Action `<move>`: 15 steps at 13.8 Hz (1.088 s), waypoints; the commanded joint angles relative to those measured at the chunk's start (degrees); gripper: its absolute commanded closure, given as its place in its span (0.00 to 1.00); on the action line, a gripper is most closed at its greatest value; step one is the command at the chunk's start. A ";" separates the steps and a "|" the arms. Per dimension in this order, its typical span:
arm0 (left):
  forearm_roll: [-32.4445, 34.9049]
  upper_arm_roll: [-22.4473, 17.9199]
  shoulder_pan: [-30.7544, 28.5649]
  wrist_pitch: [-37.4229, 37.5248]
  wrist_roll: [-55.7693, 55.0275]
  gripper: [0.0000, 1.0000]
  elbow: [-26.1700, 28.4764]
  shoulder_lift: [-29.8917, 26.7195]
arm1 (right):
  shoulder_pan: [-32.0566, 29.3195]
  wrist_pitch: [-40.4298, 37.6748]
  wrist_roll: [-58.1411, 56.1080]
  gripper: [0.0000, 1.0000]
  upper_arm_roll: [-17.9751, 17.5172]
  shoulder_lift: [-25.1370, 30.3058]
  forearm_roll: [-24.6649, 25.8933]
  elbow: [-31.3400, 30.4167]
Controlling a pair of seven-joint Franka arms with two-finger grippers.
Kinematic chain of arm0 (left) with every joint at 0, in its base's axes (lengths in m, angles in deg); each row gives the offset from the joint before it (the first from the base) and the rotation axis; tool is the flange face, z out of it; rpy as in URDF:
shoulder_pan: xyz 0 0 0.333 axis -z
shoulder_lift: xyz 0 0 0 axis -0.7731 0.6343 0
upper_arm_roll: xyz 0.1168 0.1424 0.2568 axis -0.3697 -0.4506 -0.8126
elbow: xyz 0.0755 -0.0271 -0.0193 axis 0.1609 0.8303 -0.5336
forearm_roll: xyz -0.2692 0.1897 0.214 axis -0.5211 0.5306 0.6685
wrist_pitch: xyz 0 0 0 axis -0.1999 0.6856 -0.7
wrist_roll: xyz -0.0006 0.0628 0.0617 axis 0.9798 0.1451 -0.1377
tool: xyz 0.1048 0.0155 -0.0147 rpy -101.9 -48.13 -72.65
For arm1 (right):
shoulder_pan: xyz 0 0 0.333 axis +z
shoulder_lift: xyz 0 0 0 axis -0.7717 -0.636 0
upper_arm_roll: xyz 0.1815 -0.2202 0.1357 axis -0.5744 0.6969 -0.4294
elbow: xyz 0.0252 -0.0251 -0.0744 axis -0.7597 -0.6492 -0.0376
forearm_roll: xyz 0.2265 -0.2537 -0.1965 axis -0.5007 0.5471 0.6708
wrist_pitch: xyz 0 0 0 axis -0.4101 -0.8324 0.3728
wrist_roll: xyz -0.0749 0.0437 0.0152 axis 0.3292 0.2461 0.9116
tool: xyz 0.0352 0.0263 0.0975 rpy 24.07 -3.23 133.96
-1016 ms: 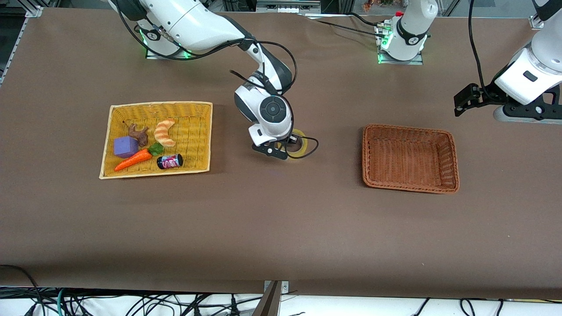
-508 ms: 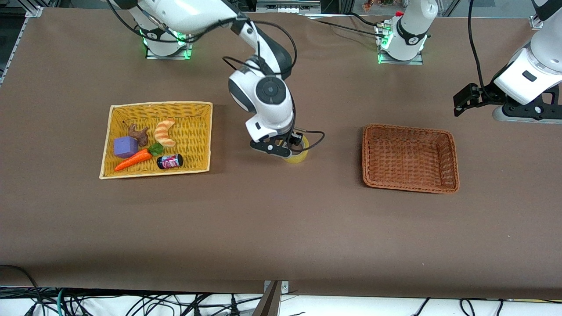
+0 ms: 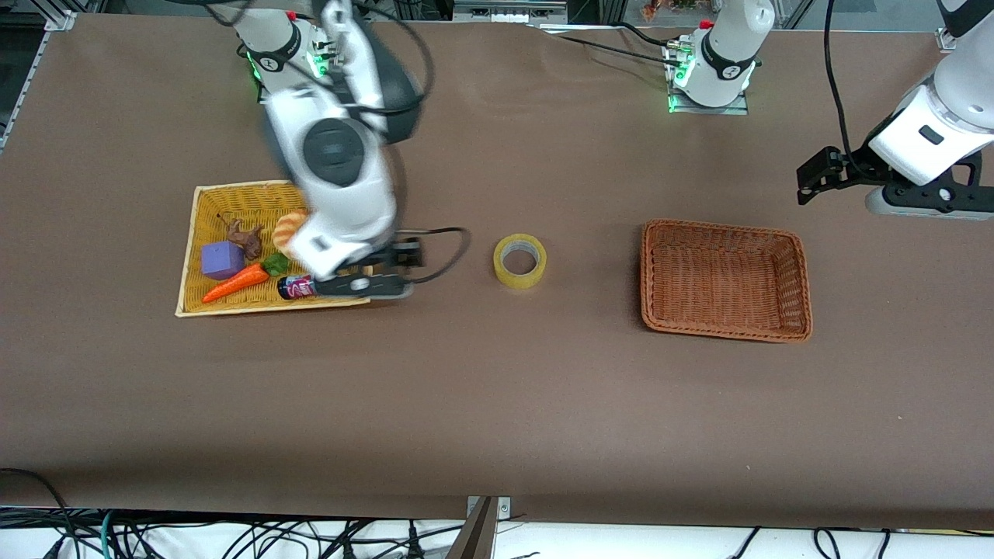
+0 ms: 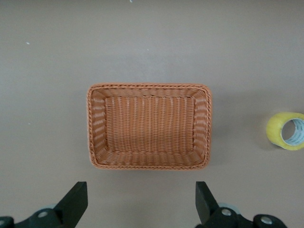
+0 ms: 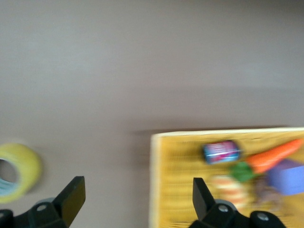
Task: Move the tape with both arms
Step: 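Set the tape roll on the table and withdraw the right gripper, then retract the right gripper while the left gripper reaches and grasps the tape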
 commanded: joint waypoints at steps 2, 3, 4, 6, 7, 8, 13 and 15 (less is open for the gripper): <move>-0.97 1.48 3.57 2.53 -0.12 0.00 -0.14 3.01 | 0.22 -5.64 -12.96 0.00 11.73 3.93 -8.42 -1.36; -0.88 2.71 4.71 3.07 -0.21 0.00 -0.14 4.49 | 0.13 -6.70 -14.10 0.00 14.29 4.46 -9.66 -1.36; -0.97 4.11 5.25 3.07 -0.47 0.00 -0.14 5.99 | -0.65 -6.45 -15.59 0.00 15.18 5.16 -10.54 -1.36; -0.97 7.97 5.43 1.85 -3.71 0.00 -0.22 10.11 | -6.08 -6.71 -15.78 0.00 13.62 7.96 -11.95 -1.97; -0.97 9.47 5.43 -0.77 -5.90 0.00 -0.22 12.05 | -10.63 -6.71 -16.30 0.00 10.83 9.81 -12.30 -3.11; -1.05 11.23 5.52 -4.19 -8.36 0.00 -0.14 14.68 | -16.51 -6.88 -16.05 0.00 5.66 11.83 -11.78 -4.51; -0.44 15.73 13.49 -17.20 -12.07 0.00 -0.22 27.60 | -32.20 -3.91 -15.79 0.00 -3.53 23.07 -8.35 -14.79; -0.17 15.72 15.09 -23.36 -12.08 0.00 0.04 31.47 | -34.40 -0.91 -16.04 0.00 -4.40 28.34 -7.92 -18.83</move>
